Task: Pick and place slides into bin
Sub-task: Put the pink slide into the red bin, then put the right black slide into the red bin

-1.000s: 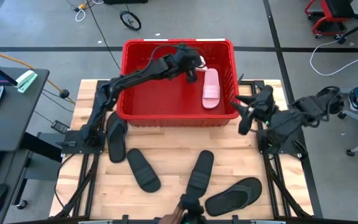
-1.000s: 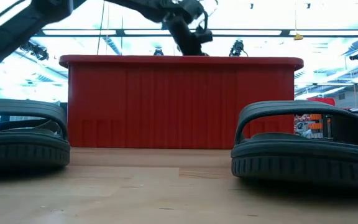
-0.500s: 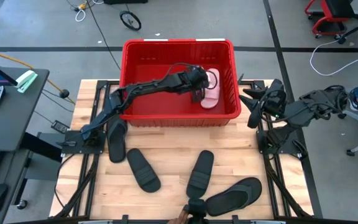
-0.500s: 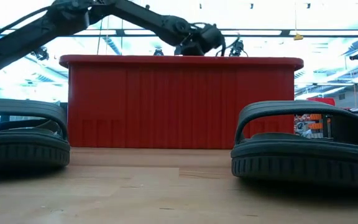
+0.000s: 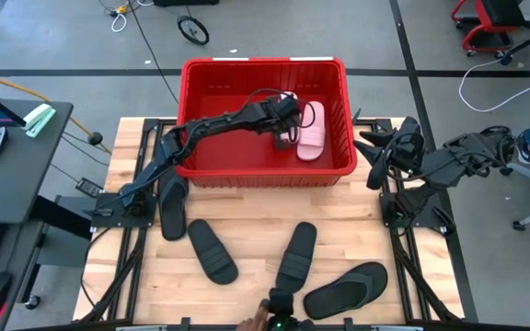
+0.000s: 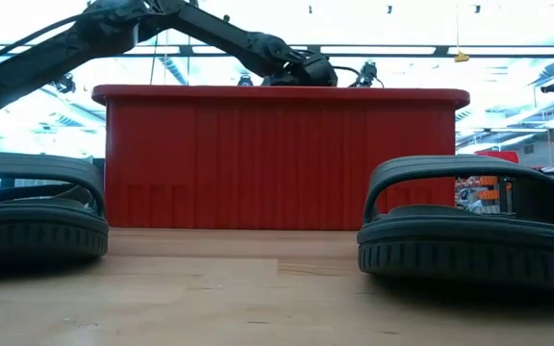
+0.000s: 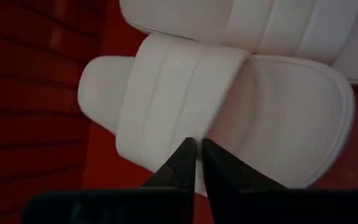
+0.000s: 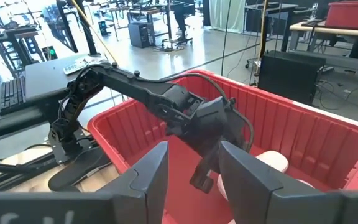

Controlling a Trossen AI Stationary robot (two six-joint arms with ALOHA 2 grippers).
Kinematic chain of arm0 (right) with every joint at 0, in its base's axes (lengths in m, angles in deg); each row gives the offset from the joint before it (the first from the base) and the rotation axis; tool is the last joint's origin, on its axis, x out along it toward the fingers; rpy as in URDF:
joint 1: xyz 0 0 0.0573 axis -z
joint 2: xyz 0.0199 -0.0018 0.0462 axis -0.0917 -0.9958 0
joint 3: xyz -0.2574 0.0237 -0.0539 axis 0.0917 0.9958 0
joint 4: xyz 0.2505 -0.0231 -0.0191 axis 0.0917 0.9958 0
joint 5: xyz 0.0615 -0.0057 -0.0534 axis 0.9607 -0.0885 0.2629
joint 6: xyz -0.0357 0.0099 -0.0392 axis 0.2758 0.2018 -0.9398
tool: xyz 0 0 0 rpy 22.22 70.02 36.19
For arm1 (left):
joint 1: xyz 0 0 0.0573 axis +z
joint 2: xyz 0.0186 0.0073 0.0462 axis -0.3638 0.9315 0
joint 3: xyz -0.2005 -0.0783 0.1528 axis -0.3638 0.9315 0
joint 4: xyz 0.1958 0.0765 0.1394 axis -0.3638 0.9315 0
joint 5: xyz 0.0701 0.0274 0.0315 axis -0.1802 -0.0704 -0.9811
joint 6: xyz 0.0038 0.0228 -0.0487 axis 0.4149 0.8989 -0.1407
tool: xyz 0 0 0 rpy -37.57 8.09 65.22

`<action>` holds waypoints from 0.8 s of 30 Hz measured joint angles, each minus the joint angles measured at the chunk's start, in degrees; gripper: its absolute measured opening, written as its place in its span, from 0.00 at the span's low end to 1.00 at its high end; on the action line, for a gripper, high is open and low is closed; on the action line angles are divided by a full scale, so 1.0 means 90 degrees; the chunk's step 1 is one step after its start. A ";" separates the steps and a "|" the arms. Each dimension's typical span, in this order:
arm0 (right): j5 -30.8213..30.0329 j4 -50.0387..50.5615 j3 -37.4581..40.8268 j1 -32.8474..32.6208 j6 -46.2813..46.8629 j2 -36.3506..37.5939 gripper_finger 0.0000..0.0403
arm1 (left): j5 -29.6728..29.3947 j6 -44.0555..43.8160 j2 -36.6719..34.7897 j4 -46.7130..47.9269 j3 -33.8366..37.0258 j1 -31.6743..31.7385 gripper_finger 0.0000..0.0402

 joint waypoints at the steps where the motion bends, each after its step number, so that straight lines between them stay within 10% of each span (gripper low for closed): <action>1: 0.0000 -0.0002 0.0000 0.0000 0.0025 0.0000 0.37 | 0.0122 0.0000 0.0000 0.0012 0.0000 0.0011 0.10; 24: 0.1027 -0.0001 0.0000 -0.0026 0.0226 -0.0205 0.37 | -0.0018 -0.1908 -0.0054 0.1402 -0.0889 -0.0672 0.66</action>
